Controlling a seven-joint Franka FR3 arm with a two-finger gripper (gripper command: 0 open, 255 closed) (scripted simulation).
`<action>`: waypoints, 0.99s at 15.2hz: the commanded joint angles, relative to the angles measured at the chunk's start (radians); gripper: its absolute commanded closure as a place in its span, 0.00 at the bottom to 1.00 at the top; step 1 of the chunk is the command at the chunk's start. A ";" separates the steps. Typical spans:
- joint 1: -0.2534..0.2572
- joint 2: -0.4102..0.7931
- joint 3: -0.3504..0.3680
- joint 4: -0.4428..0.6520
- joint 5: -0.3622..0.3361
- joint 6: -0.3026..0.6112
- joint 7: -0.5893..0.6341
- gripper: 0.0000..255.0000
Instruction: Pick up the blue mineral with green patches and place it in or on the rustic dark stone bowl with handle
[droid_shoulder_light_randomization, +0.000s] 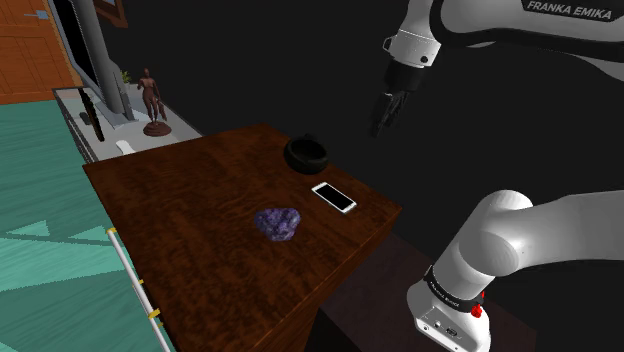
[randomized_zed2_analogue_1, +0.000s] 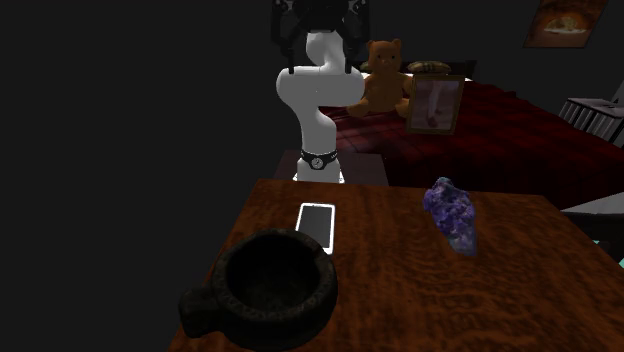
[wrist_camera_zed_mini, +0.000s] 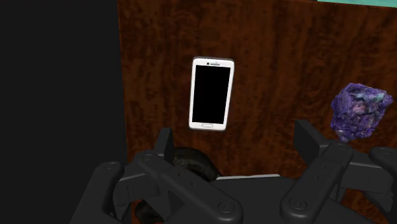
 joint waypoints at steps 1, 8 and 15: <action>0.000 0.000 0.000 0.000 0.000 0.000 0.000 0.00; 0.031 0.167 0.103 -0.013 0.107 0.113 0.142 0.00; 0.060 0.380 0.198 0.028 0.195 0.233 0.272 0.00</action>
